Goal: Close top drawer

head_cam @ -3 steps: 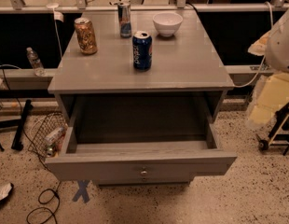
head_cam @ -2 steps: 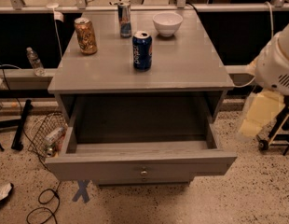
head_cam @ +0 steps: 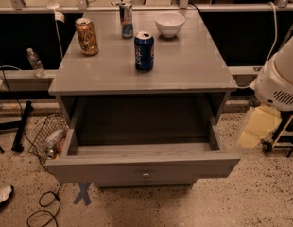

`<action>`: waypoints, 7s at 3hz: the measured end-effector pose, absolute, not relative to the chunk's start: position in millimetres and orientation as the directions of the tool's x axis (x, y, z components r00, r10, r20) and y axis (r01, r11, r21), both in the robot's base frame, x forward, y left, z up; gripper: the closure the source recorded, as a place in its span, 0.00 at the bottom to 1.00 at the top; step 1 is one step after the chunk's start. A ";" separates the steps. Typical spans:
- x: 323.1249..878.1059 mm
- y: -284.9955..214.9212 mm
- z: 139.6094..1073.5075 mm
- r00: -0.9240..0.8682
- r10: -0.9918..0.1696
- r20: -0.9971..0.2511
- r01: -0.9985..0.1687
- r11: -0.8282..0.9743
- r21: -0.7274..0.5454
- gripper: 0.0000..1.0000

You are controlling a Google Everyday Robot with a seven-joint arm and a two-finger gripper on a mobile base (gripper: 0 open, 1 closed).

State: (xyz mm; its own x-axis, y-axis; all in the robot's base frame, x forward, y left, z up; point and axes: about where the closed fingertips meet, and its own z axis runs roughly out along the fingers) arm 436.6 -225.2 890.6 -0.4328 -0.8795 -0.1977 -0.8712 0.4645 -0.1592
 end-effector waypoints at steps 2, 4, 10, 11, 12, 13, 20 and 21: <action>427.1 -239.2 831.8 -0.611 -0.782 -0.123 -0.771 0.623 -0.130 0.00; 405.3 -252.1 752.3 -0.850 -0.526 -0.028 -0.526 0.850 -0.001 0.00; 401.7 -202.5 668.3 -0.960 -0.281 0.011 -0.281 0.959 0.046 0.00; 401.4 -201.7 652.2 -0.968 -0.250 0.025 -0.248 0.967 0.050 0.00; 403.4 -200.1 641.9 -0.971 -0.235 0.033 -0.233 0.971 0.056 0.00; 404.3 -199.2 636.6 -0.974 -0.225 0.032 -0.222 0.973 0.062 0.15; 479.4 -165.0 641.4 -0.950 -0.251 -0.187 -0.266 0.962 0.057 1.00; 479.4 -165.0 641.4 -0.950 -0.251 -0.188 -0.266 0.962 0.057 1.00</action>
Offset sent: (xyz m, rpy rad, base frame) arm -0.0302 -0.0255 -0.1409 -0.0448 0.2246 -0.5672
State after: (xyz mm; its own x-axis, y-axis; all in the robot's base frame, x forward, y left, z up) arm 479.4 -165.0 641.4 -0.9495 -0.2514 -0.1876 -0.2659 0.9623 0.0566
